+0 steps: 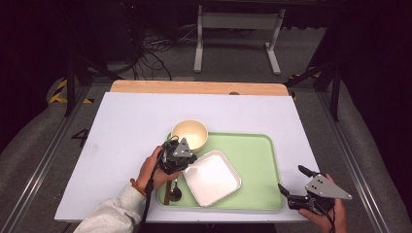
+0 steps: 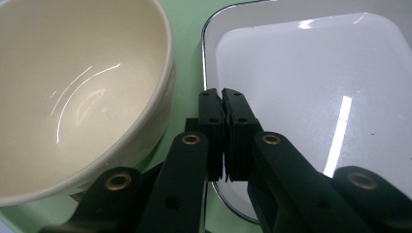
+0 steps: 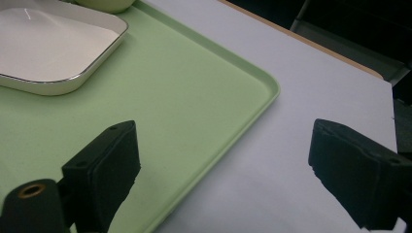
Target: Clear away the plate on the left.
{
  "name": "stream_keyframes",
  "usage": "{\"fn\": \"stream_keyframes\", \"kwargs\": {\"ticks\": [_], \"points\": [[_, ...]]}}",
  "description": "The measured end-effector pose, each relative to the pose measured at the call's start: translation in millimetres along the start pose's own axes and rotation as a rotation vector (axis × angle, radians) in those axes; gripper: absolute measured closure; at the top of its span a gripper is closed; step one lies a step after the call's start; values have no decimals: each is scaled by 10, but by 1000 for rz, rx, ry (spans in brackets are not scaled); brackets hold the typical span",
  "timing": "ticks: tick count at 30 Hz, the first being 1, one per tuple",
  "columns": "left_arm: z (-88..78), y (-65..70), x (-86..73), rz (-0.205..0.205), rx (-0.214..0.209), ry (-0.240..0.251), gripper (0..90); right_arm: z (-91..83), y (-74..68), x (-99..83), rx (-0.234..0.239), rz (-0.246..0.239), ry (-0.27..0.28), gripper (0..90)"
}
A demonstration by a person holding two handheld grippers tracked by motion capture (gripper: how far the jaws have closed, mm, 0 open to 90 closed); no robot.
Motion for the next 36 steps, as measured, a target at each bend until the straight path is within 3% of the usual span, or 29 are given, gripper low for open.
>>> {"fn": "stream_keyframes", "kwargs": {"ticks": [9, 19, 22, 29, 36], "points": [[-93, 137, 0, 37, -48, 25, 891, 2, -3, -1, 2, 0, -1, 115], [-51, 576, -25, 108, -172, -10, 900, 14, -11, -2, 3, -3, -5, 113], [-22, 685, -43, 126, -188, -31, 900, 14, -12, 0, 4, -1, -4, 113], [24, 817, -92, 111, -227, -43, 900, 18, -16, 0, 6, -2, -4, 113], [35, 891, -154, 128, -253, -69, 900, 21, -20, 3, 6, -2, -4, 113]]}}
Point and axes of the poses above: each handheld gripper's, and its own axes: z roughly forward along the jaws, x roughly out of its top, y roughly to its right, the point moved 8 cm from there along z, roughly forward along the jaws
